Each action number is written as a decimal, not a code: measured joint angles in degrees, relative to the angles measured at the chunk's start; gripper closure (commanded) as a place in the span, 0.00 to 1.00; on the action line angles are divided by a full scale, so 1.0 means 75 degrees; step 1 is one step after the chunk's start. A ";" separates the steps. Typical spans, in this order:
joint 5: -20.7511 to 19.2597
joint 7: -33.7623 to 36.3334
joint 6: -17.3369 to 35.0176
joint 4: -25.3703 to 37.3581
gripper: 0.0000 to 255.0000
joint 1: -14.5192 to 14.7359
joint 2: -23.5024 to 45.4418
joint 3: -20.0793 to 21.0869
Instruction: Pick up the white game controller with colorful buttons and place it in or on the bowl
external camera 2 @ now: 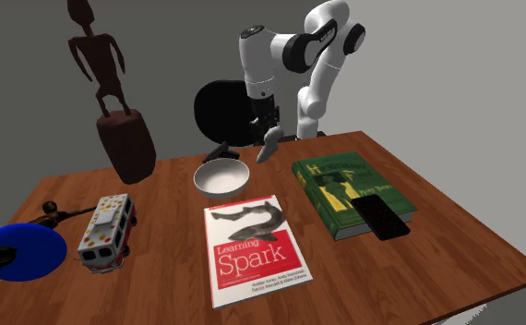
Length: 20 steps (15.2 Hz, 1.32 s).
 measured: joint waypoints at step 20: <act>-0.4294 0.2179 -0.0207 0.4357 1.00 0.0757 0.5900 0.0530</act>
